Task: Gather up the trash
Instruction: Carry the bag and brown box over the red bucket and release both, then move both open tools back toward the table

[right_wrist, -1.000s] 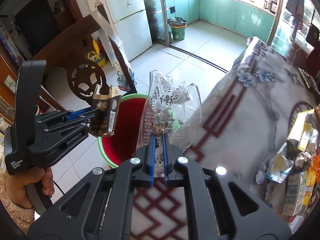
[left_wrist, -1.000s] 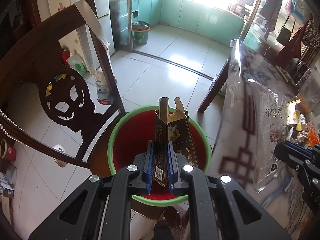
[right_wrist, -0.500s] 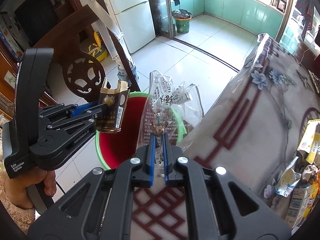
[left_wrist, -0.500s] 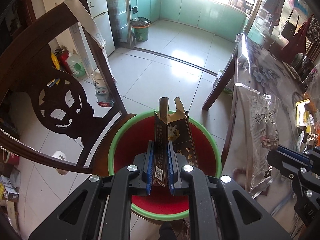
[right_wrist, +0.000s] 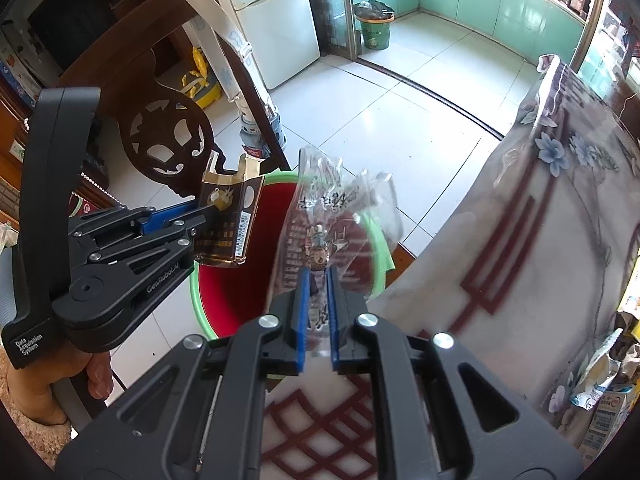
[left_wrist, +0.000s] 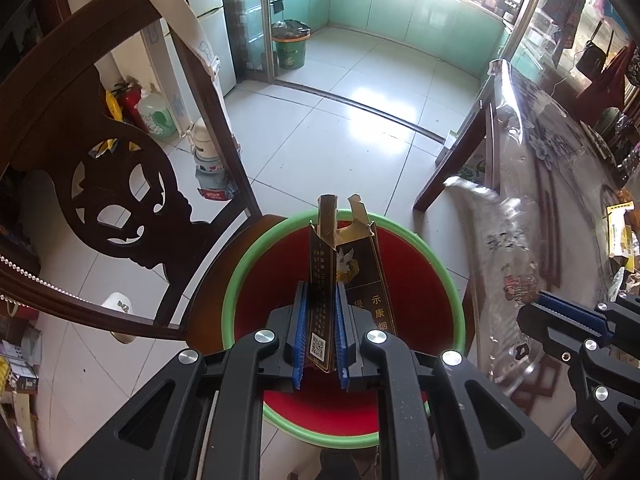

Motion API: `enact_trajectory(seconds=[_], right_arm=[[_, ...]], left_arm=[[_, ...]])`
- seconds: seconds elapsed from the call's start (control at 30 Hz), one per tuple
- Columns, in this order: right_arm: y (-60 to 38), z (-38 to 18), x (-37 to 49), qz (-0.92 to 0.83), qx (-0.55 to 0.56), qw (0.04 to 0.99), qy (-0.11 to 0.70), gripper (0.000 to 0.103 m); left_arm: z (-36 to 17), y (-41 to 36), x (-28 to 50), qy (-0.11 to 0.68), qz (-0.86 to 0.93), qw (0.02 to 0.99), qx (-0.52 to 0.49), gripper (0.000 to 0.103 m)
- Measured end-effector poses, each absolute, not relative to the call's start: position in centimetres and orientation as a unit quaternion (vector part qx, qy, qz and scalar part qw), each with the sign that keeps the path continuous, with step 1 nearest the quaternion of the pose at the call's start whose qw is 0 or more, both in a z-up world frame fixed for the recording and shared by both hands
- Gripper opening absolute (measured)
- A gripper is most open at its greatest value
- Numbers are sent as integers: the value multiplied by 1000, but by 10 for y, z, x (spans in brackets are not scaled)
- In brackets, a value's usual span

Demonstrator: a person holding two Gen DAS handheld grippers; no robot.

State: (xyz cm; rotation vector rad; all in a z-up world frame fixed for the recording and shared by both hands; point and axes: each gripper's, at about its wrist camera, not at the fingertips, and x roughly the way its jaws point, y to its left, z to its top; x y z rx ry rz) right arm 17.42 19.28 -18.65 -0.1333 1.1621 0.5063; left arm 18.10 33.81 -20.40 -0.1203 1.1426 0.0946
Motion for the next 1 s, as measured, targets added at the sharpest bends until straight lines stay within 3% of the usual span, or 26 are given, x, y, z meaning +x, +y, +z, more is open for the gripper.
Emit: enact_trajectory(seconds=[0.13, 0.23, 0.33, 0.37, 1.0], right_arm=[[194, -188, 177, 234, -66, 805, 541, 11], [195, -187, 178, 230, -72, 807, 538, 13], [196, -183, 177, 220, -86, 815, 528, 36], [196, -180, 176, 213, -92, 821, 521, 43], [179, -164, 165, 183, -110, 839, 501, 45]], left_arm=[[-207, 341, 183, 544, 48, 836, -58, 11], [-208, 342, 184, 546, 53, 835, -54, 18], [-204, 341, 184, 539, 62, 839, -46, 60], [-201, 341, 183, 534, 64, 842, -44, 61], [-156, 319, 171, 489, 54, 871, -17, 61]])
